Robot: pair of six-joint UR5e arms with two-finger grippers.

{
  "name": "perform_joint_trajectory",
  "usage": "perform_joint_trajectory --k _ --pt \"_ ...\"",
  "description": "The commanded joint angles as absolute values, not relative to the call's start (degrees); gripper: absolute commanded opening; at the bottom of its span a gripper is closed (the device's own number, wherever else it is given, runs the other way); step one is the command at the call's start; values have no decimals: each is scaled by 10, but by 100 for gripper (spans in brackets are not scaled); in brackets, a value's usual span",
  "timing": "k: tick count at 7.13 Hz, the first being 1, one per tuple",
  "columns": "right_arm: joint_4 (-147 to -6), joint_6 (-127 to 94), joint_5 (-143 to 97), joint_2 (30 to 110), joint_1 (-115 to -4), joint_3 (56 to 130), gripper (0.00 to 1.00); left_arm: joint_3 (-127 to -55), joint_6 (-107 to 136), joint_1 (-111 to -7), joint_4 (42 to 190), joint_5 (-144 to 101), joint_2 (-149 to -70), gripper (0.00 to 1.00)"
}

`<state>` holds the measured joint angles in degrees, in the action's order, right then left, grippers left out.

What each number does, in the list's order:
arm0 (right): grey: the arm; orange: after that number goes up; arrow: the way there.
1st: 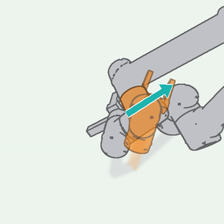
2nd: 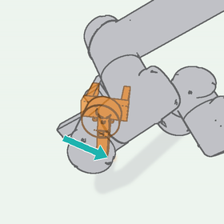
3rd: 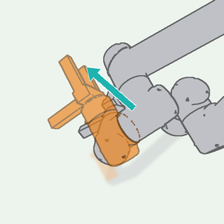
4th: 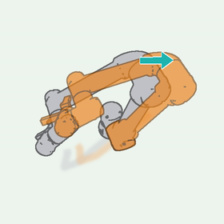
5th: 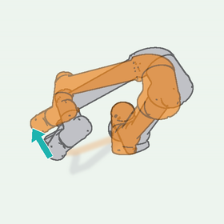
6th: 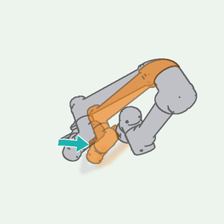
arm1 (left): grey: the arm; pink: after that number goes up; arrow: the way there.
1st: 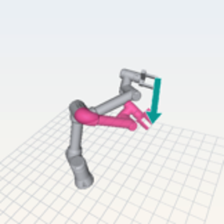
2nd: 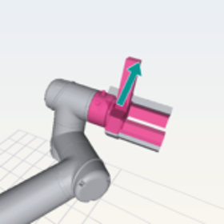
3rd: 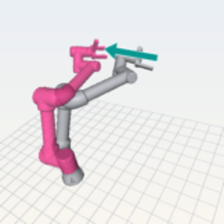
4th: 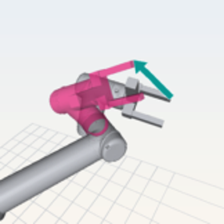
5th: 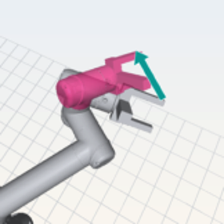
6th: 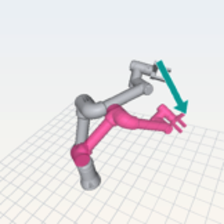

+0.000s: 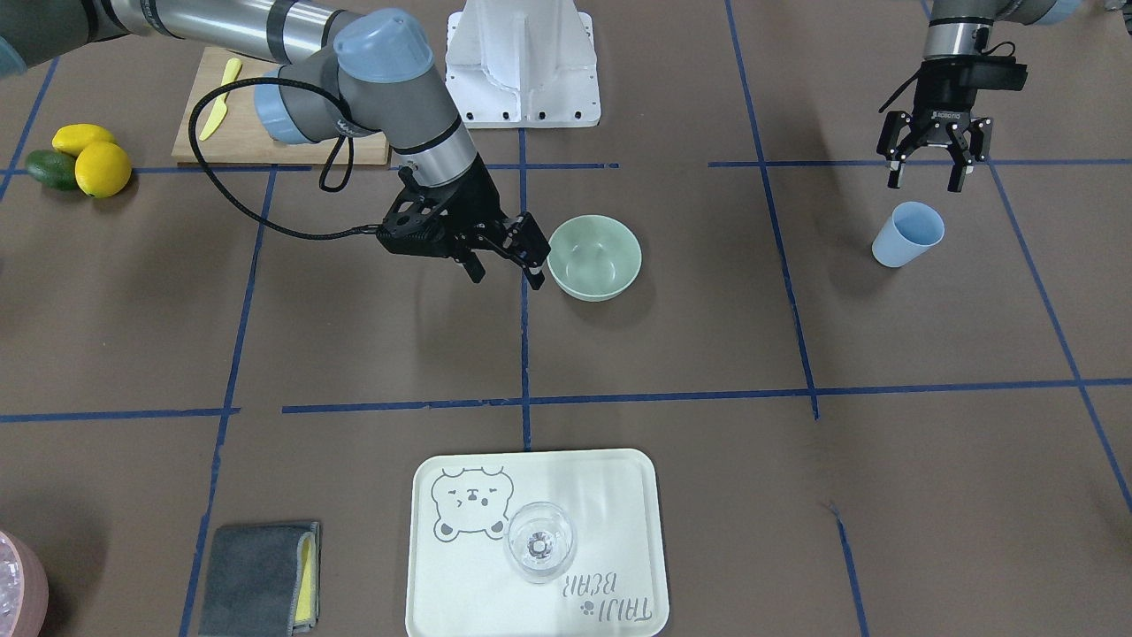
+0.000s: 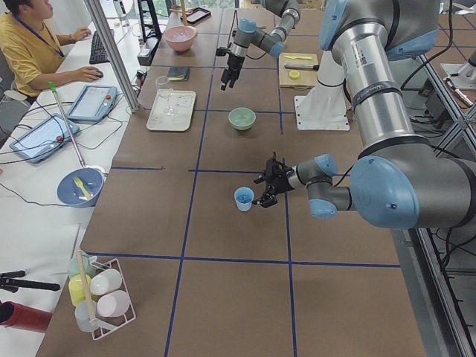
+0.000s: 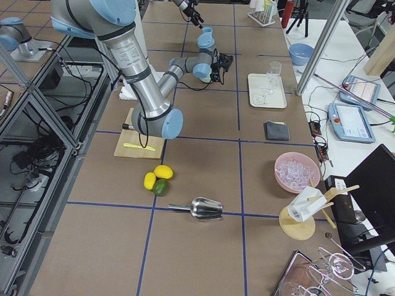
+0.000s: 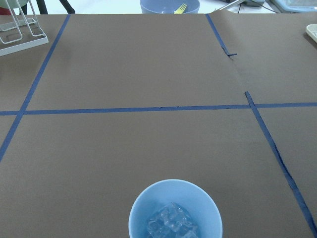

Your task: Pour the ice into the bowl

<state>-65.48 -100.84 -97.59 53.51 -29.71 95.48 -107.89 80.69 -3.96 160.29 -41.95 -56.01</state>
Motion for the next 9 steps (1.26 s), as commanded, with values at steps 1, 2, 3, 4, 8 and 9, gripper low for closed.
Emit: perform_joint_trajectory --k 1,2,3,4,8,9 --pt "-655 -1009 -976 541 -297 969 100 -1020 826 -4 1603 -326 -599 100" --pt "-655 -1008 -976 541 -297 969 100 -986 827 11 1603 -283 -636 100" --pt "-655 -1008 -976 543 -297 973 100 -982 827 18 1603 -272 -641 100" --pt "-655 -1008 -976 548 -298 978 100 -973 828 20 1604 -265 -643 100" --pt "-655 -1008 -976 555 -299 991 100 -908 828 19 1609 -203 -699 100" --pt "-655 -1008 -976 561 -299 1001 100 -889 828 19 1609 -197 -707 100"
